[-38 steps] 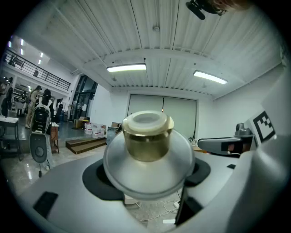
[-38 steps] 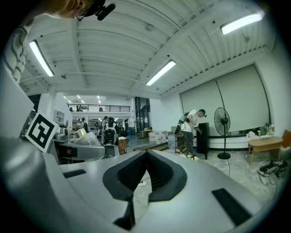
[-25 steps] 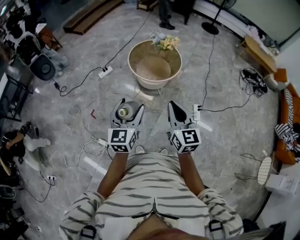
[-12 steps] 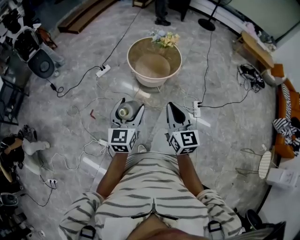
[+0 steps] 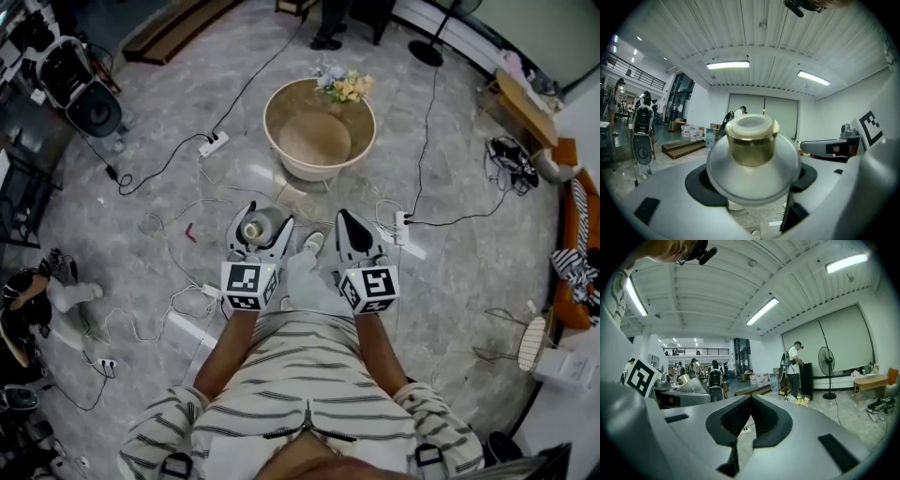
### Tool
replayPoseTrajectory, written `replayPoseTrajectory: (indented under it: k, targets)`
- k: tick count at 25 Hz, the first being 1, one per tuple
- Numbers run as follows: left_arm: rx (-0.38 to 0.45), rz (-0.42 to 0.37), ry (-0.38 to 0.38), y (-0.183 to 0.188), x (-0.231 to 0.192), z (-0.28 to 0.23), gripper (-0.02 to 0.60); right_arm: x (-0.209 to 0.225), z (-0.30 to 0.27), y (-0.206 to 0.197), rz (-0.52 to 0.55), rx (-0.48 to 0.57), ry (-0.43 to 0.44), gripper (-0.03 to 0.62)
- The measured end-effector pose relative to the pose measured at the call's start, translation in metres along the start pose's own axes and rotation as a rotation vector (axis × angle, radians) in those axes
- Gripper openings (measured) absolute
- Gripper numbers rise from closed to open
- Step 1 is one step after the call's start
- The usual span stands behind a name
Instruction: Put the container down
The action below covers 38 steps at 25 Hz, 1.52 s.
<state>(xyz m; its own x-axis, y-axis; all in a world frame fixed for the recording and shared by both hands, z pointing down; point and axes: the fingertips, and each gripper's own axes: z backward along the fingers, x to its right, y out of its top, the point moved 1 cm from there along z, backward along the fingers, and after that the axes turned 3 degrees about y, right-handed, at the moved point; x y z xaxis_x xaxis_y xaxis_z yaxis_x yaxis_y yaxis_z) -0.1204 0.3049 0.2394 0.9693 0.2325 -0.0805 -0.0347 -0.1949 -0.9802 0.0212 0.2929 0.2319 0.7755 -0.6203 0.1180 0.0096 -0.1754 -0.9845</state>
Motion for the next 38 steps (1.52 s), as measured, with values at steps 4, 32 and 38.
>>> replayPoseTrajectory:
  k: [4,32,38]
  targets:
    - [-0.01,-0.008,-0.007,0.003,-0.012,-0.036,0.331,0.019,-0.034,-0.005,-0.017,-0.019,0.002,0.008]
    - [-0.084,-0.023,-0.021,0.039,-0.053,-0.326,0.331,0.221,-0.245,0.03,-0.057,-0.067,0.02,0.008]
    - [-0.118,-0.03,-0.024,0.026,-0.057,-0.354,0.331,0.249,-0.269,0.015,-0.078,-0.081,0.006,0.008]
